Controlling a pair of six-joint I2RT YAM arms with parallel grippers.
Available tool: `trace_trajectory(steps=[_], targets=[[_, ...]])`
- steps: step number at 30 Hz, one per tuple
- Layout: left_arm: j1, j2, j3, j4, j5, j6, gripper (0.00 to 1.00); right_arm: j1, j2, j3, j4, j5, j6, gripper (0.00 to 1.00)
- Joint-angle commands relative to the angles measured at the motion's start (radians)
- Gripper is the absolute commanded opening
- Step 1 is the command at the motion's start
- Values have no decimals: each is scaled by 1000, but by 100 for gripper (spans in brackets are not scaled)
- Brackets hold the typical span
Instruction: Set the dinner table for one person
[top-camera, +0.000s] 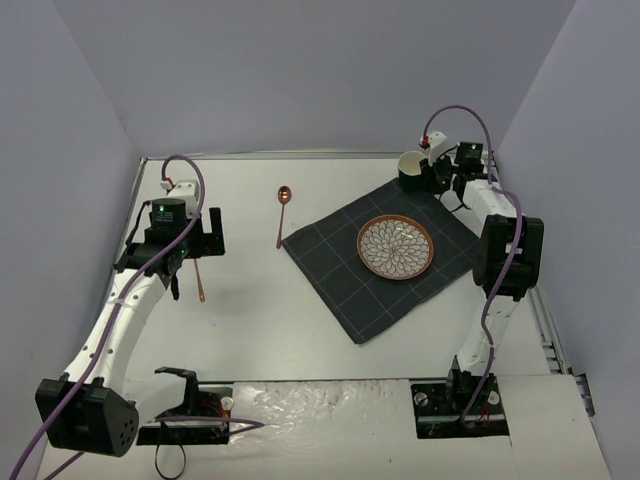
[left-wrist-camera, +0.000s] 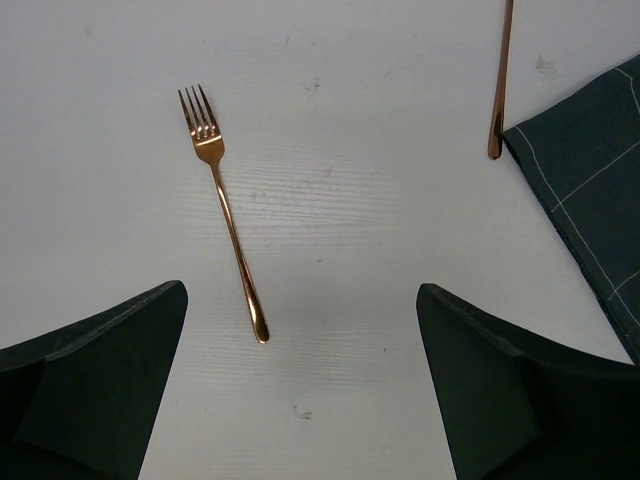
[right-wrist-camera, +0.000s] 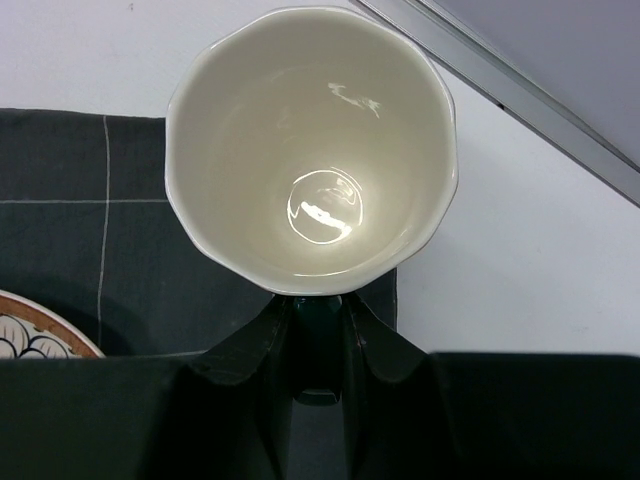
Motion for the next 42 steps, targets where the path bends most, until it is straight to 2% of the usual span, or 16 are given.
trace_trajectory(steps=[1,14,17,22,24,27,34,36,39,42], targets=[[7,3,21,53,-26,20,97,2,-29,95,133,-59,-47,0],[7,11,18,54,-39,22,97,-11,50,103,124,-99,-47,0],[7,14,18,52,-39,24,97,-13,59,102,123,-87,-54,6],[7,16,20,51,-43,24,97,-27,54,106,122,-74,-42,36],[7,16,20,49,-48,23,97,-30,42,104,122,-62,-36,53],[7,19,22,43,-54,16,97,-30,7,100,122,-30,-31,73],[8,22,33,25,-79,-6,97,-27,-119,96,130,53,79,94],[14,22,36,16,-89,-21,97,-18,-186,80,154,111,170,99],[25,27,45,-1,-108,-48,97,33,-291,44,177,251,309,100],[40,41,62,-37,-160,-86,97,159,-372,-1,161,424,394,100]])
